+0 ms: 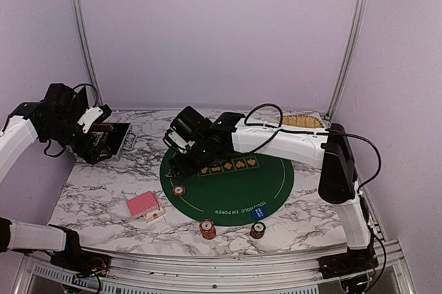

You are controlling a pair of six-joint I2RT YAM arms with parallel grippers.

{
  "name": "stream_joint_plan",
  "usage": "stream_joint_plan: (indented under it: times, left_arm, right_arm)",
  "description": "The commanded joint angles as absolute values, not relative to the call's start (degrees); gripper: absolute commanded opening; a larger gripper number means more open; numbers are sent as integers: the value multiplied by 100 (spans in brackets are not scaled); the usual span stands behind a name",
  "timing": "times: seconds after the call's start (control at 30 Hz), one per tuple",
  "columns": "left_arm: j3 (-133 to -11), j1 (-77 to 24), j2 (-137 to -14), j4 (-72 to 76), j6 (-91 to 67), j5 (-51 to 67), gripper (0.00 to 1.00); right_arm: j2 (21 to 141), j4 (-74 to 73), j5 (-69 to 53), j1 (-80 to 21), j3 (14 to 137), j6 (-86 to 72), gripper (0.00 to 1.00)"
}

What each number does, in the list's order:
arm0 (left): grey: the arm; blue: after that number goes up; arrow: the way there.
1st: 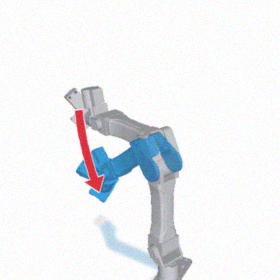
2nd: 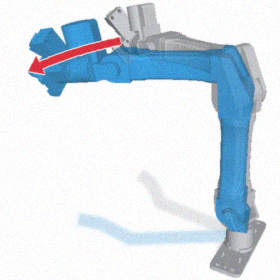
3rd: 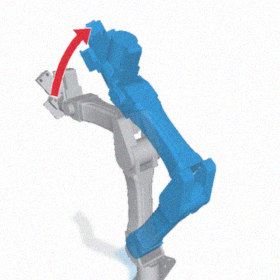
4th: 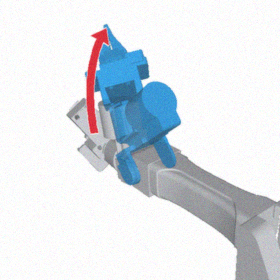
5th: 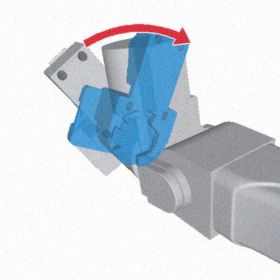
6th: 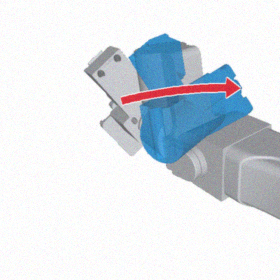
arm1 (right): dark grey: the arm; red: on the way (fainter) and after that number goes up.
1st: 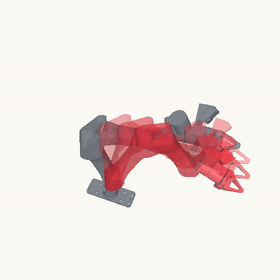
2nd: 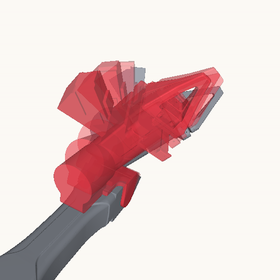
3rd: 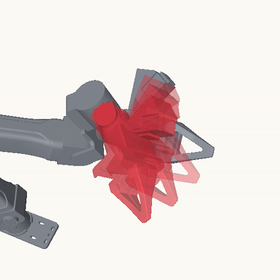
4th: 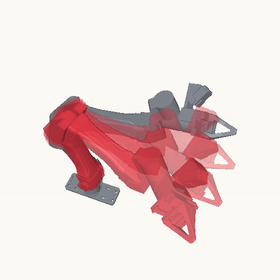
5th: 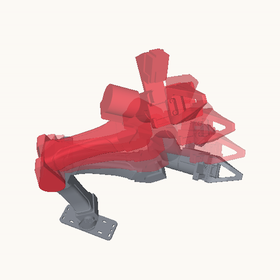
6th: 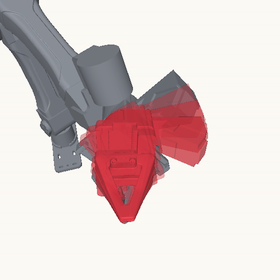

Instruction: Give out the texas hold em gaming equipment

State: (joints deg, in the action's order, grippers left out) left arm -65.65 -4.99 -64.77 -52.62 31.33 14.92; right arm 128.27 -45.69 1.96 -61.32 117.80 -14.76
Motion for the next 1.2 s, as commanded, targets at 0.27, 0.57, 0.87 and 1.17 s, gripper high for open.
stream_joint_plan:
  times: [0.27, 0.57, 0.87, 1.17]
  left_arm:
    - [-6695, -517, -6436, -5440, 3119, 1636, 99]
    - [-6451, -516, -6392, -5440, 3070, 1679, 99]
    - [-6345, -519, -6371, -5435, 3045, 1653, 99]
    - [-6342, -519, -6381, -5439, 3024, 1688, 99]
  right_arm:
    - [10925, -4528, -109, -6891, 9396, -1832, 99]
    - [10813, -4278, -450, -7031, 8768, -1969, 99]
    - [11084, -4446, -390, -7164, 8839, -1849, 97]
    - [11288, -4496, -160, -7232, 8851, -1833, 88]
